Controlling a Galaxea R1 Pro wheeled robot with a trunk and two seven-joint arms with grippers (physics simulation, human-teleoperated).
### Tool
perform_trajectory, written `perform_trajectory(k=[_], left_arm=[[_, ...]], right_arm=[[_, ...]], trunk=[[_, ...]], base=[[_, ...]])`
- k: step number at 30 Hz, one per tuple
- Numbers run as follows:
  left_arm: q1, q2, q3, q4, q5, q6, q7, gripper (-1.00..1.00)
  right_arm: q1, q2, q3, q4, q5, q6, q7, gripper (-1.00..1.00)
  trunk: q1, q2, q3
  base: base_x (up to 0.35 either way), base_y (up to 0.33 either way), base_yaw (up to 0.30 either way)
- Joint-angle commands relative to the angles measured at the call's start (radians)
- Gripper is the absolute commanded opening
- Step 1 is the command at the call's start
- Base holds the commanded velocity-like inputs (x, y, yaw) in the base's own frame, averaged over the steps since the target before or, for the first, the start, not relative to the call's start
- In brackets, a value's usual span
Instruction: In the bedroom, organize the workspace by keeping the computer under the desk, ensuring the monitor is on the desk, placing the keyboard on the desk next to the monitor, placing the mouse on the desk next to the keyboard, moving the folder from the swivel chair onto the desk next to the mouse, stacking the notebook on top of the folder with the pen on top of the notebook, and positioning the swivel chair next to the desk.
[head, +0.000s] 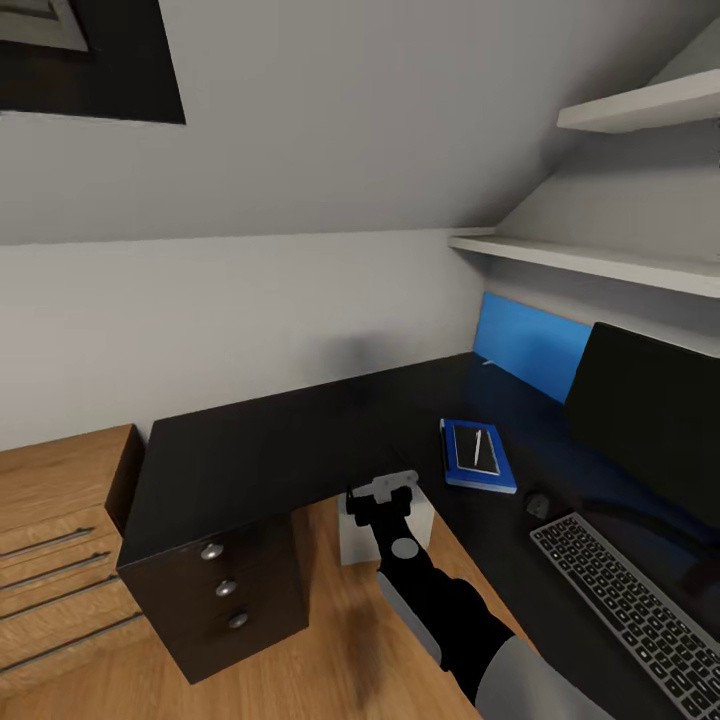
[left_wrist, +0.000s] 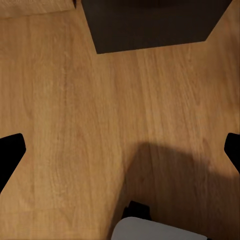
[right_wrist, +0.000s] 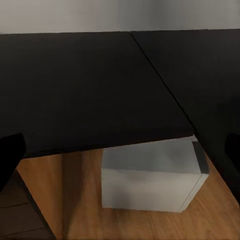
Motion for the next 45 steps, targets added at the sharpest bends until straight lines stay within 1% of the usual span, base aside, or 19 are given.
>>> perform_trajectory(k=[1,6,10,18,19,22,24,28,29,31,35,38,39,40,41,42,43,44,45], left_arm=[[0.000,-0.001,0.006,-0.001,-0.009,-0.003,-0.006,1.00],[0.000,-0.001,0.006,-0.001,-0.010,-0.004,-0.006,1.00],[0.000,-0.001,0.005,-0.001,-0.010,-0.005,-0.006,1.00],[0.000,-0.001,0.005,0.000,-0.010,-0.005,-0.006,1.00],[0.000,-0.001,0.005,0.000,-0.010,-0.006,-0.006,1.00],[0.000,-0.001,0.006,0.000,-0.009,-0.006,-0.006,1.00],[0.000,0.000,0.006,0.000,-0.009,-0.006,-0.006,1.00],[-0.001,0.002,0.008,0.000,-0.009,-0.007,-0.006,1.00],[-0.001,0.004,0.008,0.000,-0.009,-0.007,-0.006,1.00],[0.000,0.006,0.009,0.000,-0.009,-0.007,-0.006,1.00],[0.000,0.013,0.011,0.004,-0.009,-0.008,-0.006,1.00],[0.000,0.025,0.013,0.069,-0.009,-0.025,-0.006,1.00],[0.000,0.037,0.013,0.184,-0.009,-0.152,-0.007,1.00],[0.000,0.039,0.012,0.223,-0.009,-0.205,-0.007,1.00],[0.000,0.045,0.012,0.302,-0.009,-0.313,-0.008,1.00],[0.000,0.047,0.012,0.340,-0.010,-0.367,-0.009,1.00],[0.000,0.050,0.011,0.411,-0.010,-0.472,-0.011,1.00],[0.000,0.052,0.011,0.438,-0.010,-0.521,-0.012,1.00],[0.000,0.054,0.010,0.487,-0.010,-0.645,-0.013,1.00]], right_arm=[[0.001,0.000,0.008,0.003,-0.005,0.005,-0.009,1.00],[0.039,0.002,0.021,0.064,-0.003,-0.017,-0.011,1.00],[0.077,0.003,0.026,0.154,-0.001,-0.101,-0.012,1.00],[0.099,0.004,0.031,0.360,0.006,-0.248,-0.012,1.00],[0.101,0.005,0.032,0.420,0.010,-0.289,-0.012,1.00],[0.104,0.004,0.033,0.507,0.014,-0.359,-0.012,1.00],[0.105,0.004,0.033,0.646,0.017,-0.470,-0.008,1.00],[0.106,0.003,0.033,0.789,0.018,-0.579,-0.004,1.00],[0.120,0.001,0.031,0.892,0.018,-0.704,-0.002,1.00],[0.149,-0.002,0.030,0.918,0.019,-0.761,-0.002,1.00],[0.214,-0.005,0.029,0.937,0.020,-0.816,-0.002,1.00],[0.250,-0.009,0.028,0.942,0.020,-0.835,-0.004,1.00],[0.286,-0.026,0.029,0.943,0.020,-0.890,-0.004,1.00],[0.295,-0.031,0.029,0.943,0.020,-0.912,-0.004,1.00],[0.311,-0.041,0.029,0.944,0.020,-0.958,-0.005,1.00],[0.317,-0.044,0.029,0.944,0.020,-0.980,-0.005,1.00],[0.327,-0.050,0.029,0.944,0.019,-1.022,-0.006,1.00],[0.330,-0.053,0.029,0.945,0.018,-1.041,-0.006,1.00],[0.337,-0.057,0.029,0.945,0.015,-1.085,-0.007,1.00]], trunk=[[0.000,-0.001,0.001],[0.000,-0.001,0.008],[0.000,-0.001,0.015],[0.000,-0.001,0.027],[0.000,-0.001,0.028],[0.000,-0.001,0.033],[0.000,-0.001,0.036],[0.000,-0.001,0.042],[0.000,-0.001,0.044],[0.000,-0.001,0.047],[0.000,-0.001,0.052],[0.000,-0.001,0.056],[0.000,-0.001,0.057],[0.000,-0.001,0.058],[0.000,-0.001,0.059],[0.000,-0.001,0.059],[0.000,-0.001,0.060],[0.000,-0.001,0.061],[0.000,-0.001,0.062]], base=[[-0.003,0.000,0.004],[-0.001,0.000,0.029],[0.000,0.000,0.065],[0.000,0.000,0.097],[0.000,0.000,0.117],[0.000,0.000,0.122],[0.000,0.000,0.128],[0.000,0.000,0.131],[0.000,0.000,0.138],[0.000,0.000,0.149],[0.000,0.000,0.180],[0.000,0.000,0.201],[0.000,0.000,0.215],[0.000,0.000,0.220],[0.000,0.000,0.230],[0.000,0.000,0.233],[0.000,0.000,0.239],[0.000,0.000,0.242],[0.000,0.000,0.248]])
